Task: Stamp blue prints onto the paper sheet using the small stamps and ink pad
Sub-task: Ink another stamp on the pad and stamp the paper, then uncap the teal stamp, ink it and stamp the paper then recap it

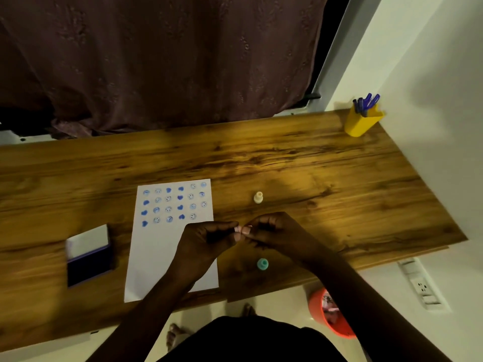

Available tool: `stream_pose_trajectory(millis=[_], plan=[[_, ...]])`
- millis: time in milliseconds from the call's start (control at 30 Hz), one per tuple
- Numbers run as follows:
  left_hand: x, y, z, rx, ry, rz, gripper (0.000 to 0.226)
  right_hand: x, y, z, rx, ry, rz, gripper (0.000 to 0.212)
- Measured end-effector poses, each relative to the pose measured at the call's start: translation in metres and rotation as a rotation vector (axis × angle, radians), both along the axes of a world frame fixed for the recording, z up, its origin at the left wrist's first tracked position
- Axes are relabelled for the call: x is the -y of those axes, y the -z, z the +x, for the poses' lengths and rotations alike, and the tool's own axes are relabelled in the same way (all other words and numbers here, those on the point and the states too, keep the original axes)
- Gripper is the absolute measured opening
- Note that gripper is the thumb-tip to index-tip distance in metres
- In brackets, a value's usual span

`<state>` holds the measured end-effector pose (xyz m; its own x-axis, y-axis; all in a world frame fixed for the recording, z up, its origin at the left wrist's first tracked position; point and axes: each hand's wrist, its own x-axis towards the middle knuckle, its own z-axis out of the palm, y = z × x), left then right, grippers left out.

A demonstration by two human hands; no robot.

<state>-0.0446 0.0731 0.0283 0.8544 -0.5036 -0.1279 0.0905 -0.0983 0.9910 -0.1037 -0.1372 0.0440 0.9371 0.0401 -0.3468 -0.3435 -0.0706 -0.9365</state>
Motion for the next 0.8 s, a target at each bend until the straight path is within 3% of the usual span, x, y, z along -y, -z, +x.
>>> stream_pose_trajectory(millis=[100,233,300,500,800], plan=[[0.009,0.005,0.001,-0.013,-0.038,0.06,0.03,0.023,0.0,0.009,0.02,0.037,-0.096,0.028],[0.01,0.012,0.007,-0.017,-0.146,0.115,0.031,0.06,0.013,0.034,0.069,0.16,-0.676,0.023],[0.008,0.016,0.006,-0.018,-0.141,0.121,0.033,0.07,0.023,0.046,0.098,0.135,-0.865,0.021],[0.003,0.024,-0.003,-0.03,-0.164,0.147,0.034,0.079,0.05,0.077,0.08,0.041,-1.052,0.02],[-0.002,0.027,-0.011,-0.032,-0.195,0.143,0.032,0.084,0.064,0.088,0.084,-0.018,-1.146,0.019]])
